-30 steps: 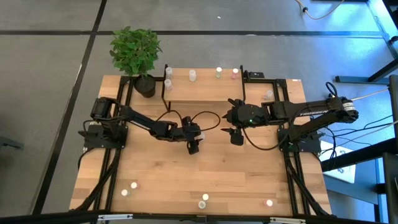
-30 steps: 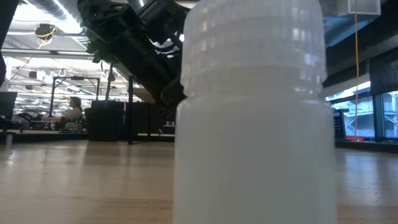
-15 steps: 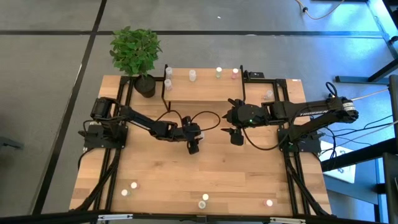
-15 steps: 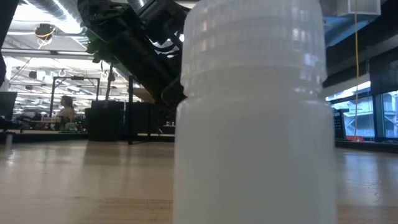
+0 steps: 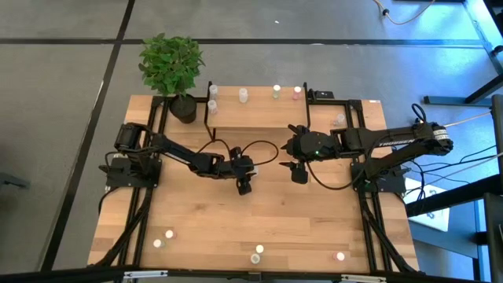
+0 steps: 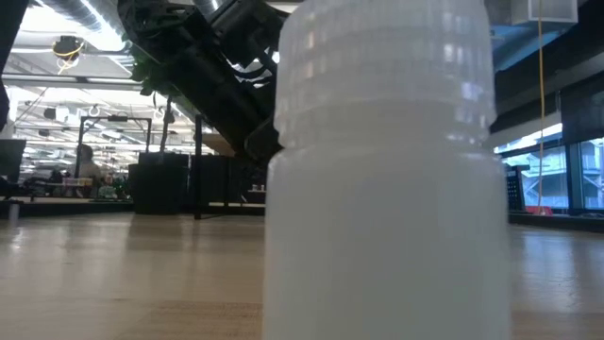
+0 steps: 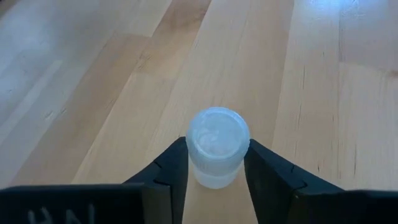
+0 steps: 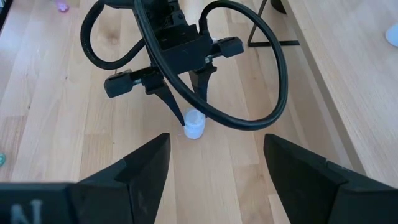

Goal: Pick and place medicine bottles onto shelf by color
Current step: Put the top white pill bottle on the shelf aligned with the other white pill bottle

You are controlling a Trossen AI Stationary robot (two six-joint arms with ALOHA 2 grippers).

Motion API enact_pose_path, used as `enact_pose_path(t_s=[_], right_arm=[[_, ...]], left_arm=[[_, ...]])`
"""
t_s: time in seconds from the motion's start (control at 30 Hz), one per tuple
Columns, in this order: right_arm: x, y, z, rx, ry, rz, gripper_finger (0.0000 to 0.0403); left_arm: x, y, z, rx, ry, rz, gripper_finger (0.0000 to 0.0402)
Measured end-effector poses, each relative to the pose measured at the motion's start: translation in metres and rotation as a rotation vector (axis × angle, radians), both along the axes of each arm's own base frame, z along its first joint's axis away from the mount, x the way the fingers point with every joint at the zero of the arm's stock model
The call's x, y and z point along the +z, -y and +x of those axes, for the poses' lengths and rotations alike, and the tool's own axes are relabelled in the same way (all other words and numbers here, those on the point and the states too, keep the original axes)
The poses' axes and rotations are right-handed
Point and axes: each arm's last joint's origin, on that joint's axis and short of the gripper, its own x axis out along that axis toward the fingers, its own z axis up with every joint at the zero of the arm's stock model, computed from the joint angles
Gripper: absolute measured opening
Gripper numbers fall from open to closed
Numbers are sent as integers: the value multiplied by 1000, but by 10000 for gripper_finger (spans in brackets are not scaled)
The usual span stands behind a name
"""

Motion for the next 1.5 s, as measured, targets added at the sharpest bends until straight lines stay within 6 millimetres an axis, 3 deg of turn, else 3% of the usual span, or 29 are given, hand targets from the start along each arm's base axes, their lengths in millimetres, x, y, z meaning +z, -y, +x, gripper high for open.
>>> enact_pose_path(t_s=[0.27, 0.5, 1.03, 1.3, 1.5], right_arm=[[0, 0, 0, 1, 0, -2, 261], [0, 0, 0, 1, 0, -1, 261], [0, 0, 0, 1, 1, -2, 261], [2, 0, 2, 15, 27, -18, 261], [5, 1, 4, -5, 64, -41, 261]], left_arm=[[2, 1, -1, -4, 3, -3, 122], [22, 2, -5, -19, 52, -27, 122], [105, -5, -39, 92, 275, -17, 122], [138, -28, -62, 216, 357, 64, 122], [163, -50, -63, 265, 348, 132, 121]])
